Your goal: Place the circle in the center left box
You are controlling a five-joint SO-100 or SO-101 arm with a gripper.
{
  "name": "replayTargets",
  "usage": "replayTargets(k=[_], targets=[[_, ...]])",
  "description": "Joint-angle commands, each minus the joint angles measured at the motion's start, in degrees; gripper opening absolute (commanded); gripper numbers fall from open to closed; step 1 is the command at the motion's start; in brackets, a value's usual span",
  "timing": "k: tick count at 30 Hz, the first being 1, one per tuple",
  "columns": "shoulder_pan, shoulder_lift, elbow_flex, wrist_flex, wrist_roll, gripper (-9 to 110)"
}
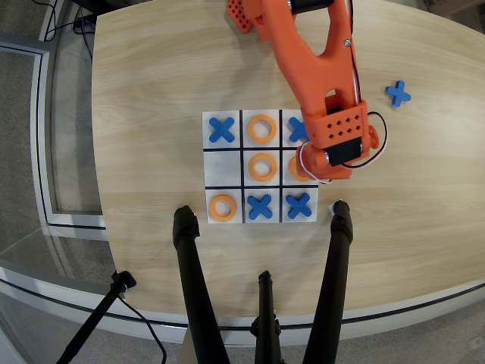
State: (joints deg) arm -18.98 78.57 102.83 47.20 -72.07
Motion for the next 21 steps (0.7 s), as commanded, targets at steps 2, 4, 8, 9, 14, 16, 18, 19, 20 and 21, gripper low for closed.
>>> replayTargets(k=[2,4,8,9,14,16,18,19,20,21], targets=[[0.1,-0.3,-1.2,-0.5,0.0,0],[0.1,-1.0,-1.3,-0.5,0.0,0],[0.5,-1.9,-1.2,-1.0,-0.2,0],[0.7,-2.2,-1.1,-1.3,-0.2,0],[1.4,-3.4,-1.7,-2.2,-0.3,0],[1.6,-3.5,-1.8,-2.1,-0.6,0],[1.8,-3.5,-1.8,-1.9,-0.9,0],[1.8,-3.5,-1.8,-1.9,-1.0,0],[1.9,-3.4,-1.8,-1.7,-1.3,0],[2.0,-3.3,-1.8,-1.2,-1.6,0]])
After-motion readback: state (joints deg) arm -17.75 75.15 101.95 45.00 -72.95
